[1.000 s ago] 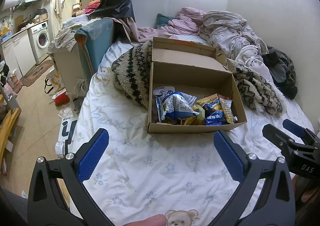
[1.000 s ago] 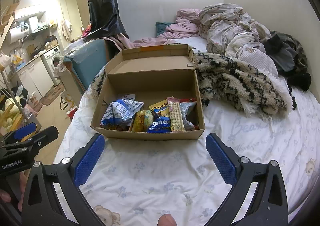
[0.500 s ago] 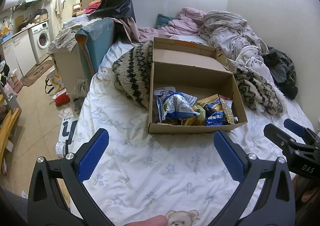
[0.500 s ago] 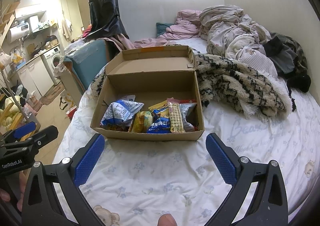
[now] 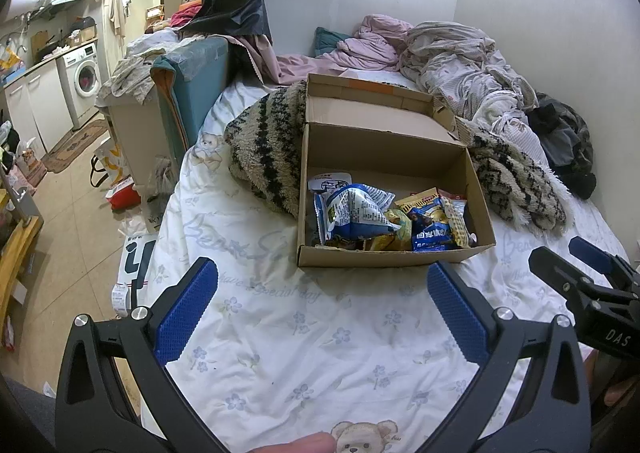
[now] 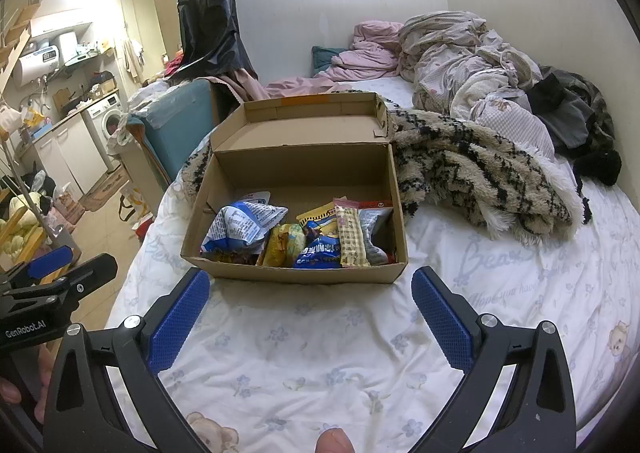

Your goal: Organize snacks

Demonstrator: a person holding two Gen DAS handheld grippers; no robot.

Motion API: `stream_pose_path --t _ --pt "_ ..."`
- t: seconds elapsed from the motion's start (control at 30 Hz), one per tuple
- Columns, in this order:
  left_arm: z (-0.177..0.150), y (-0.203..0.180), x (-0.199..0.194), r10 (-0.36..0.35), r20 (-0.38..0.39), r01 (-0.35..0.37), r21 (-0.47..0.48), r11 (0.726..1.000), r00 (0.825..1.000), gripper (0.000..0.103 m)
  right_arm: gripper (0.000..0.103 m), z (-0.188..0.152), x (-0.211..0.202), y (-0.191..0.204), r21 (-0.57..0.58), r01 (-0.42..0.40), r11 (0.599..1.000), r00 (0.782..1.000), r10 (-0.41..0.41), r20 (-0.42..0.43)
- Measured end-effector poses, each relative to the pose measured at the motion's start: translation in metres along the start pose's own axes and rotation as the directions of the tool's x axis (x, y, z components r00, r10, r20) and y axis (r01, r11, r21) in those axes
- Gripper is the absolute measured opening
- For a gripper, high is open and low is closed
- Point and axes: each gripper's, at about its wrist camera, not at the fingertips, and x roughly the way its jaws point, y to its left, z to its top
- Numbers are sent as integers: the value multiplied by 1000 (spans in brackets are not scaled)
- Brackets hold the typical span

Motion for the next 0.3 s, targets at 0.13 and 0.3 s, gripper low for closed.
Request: stream_pose_path --t 0.13,0.3 --pt "0 0 0 0 -1 0 -1 1000 1000 103 103 0 0 0 -1 -2 1000 1000 2 0" --pt "0 0 1 1 -2 -1 1 1000 1000 103 103 4 -2 -3 -4 -9 1000 1000 9 5"
